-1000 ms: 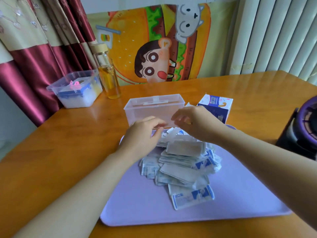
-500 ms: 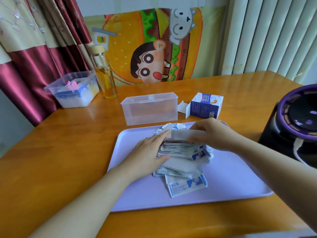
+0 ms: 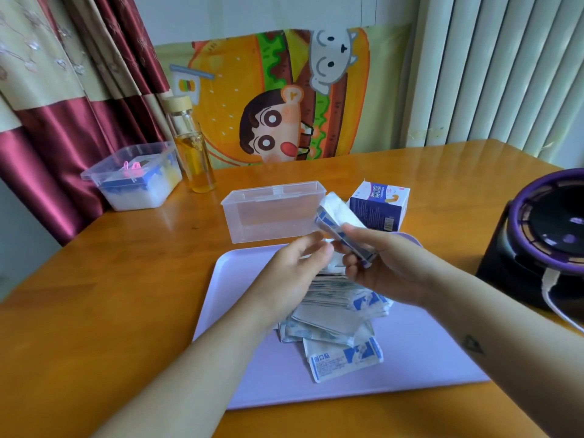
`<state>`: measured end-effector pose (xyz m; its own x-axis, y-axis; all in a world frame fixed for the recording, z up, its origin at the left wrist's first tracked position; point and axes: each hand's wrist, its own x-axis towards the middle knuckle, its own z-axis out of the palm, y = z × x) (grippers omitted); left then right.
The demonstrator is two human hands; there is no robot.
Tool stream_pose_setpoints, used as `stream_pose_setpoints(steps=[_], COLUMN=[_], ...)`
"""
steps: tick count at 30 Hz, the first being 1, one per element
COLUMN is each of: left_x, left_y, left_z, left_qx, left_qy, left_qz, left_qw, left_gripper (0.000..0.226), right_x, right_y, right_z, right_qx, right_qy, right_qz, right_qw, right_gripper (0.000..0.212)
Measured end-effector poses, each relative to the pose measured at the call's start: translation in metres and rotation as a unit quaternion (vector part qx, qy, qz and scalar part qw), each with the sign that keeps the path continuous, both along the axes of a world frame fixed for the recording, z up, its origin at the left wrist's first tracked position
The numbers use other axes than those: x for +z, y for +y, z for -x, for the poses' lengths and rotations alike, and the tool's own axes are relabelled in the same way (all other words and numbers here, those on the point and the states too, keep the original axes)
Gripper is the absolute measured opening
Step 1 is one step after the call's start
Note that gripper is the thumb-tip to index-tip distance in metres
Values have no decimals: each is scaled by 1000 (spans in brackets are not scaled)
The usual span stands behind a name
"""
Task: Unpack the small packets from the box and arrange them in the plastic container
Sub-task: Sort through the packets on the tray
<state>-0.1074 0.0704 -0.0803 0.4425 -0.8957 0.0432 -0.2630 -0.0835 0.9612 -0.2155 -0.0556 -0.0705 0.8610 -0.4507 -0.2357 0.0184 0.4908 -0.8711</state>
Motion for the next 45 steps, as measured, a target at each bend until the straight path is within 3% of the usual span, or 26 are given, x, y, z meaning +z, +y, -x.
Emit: stream_pose_setpoints(steps=[4, 8, 15, 20, 25, 30, 33, 36, 38, 41, 43, 45], left_x=[2, -1, -8, -10, -12, -11, -11, -11, -13, -17, -16, -14], left_y=[-9, -13, -20, -21, -17, -8, -5, -4, -3, -1, 0, 1], left_z=[12, 20, 34, 27, 16, 9, 5, 6, 7, 9, 11, 11], left_qx=[27, 61, 131, 176, 156, 136, 143, 150, 150, 134, 113, 96], left_qy=[166, 249, 304, 306, 365, 471, 507, 529, 533, 530, 530, 535], left_qz=[69, 83, 103, 108, 115, 108, 110, 108, 107, 115, 123, 134], left_qw=[983, 963, 938, 929, 911, 865, 842, 828, 826, 829, 831, 829], left_gripper=[22, 20, 20, 19, 22, 29, 31, 29, 27, 24, 27, 29], right_x=[-6, -16, -26, -30, -31, -27, -24, -24, -25, -26, -34, -42], right_y=[15, 24, 39, 36, 34, 34, 31, 25, 22, 22, 21, 21], right_z=[-6, -12, -25, -21, -18, -15, -13, -11, -10, -10, -9, -7], right_qx=[17, -18, -147, -132, -114, -143, -174, -217, -242, -265, -222, -158], right_qy=[-17, -37, -30, 8, 10, 6, 32, 44, 31, 12, 36, 89], right_qz=[-68, 4, 57, 111, 115, 115, 177, 281, 390, 608, 717, 778], right_qw=[997, 999, 987, 985, 987, 983, 968, 934, 888, 748, 659, 601], right_gripper=[24, 24, 22, 23, 19, 15, 12, 16, 18, 26, 34, 43])
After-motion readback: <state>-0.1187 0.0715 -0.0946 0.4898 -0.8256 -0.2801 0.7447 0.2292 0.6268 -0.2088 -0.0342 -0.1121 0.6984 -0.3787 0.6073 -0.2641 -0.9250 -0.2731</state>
